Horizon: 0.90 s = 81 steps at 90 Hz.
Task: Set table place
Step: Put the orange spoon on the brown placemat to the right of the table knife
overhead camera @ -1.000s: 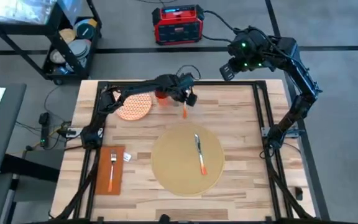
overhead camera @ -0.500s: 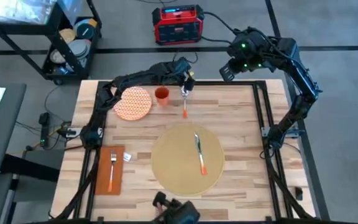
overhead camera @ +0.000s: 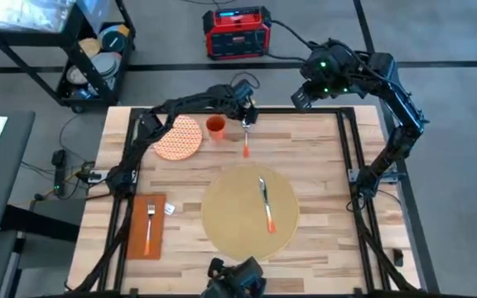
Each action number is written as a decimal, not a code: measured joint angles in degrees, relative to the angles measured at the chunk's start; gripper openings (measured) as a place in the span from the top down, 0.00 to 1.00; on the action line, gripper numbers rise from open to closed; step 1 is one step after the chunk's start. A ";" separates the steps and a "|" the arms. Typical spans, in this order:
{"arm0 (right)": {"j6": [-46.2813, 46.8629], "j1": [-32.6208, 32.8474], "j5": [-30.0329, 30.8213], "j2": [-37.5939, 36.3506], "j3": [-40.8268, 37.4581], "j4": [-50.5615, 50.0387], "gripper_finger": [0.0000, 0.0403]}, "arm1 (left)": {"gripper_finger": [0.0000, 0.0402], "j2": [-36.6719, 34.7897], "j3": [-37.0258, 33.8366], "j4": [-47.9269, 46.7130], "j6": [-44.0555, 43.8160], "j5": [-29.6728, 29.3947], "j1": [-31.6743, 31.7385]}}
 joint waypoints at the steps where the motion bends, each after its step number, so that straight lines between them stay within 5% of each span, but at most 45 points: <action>1: 0.17 0.09 -0.01 -0.01 0.00 0.00 1.00 | 1.00 0.17 0.32 -0.31 0.01 -0.11 0.00; 16: 1.03 1.81 -0.07 -1.27 0.00 0.05 1.00 | 1.00 0.34 3.87 -2.82 2.70 -5.37 0.26; 43: 2.44 4.53 0.02 -4.46 0.00 1.07 1.00 | 1.00 0.45 3.26 -5.30 1.90 -4.01 1.86; 61: 3.17 6.02 0.04 -6.13 0.00 3.52 1.00 | 1.00 3.33 4.37 -4.47 -1.13 5.96 2.14; 81: 4.67 9.01 0.15 -8.19 0.00 6.53 1.00 | 1.00 3.16 5.49 -5.15 -4.04 8.47 3.14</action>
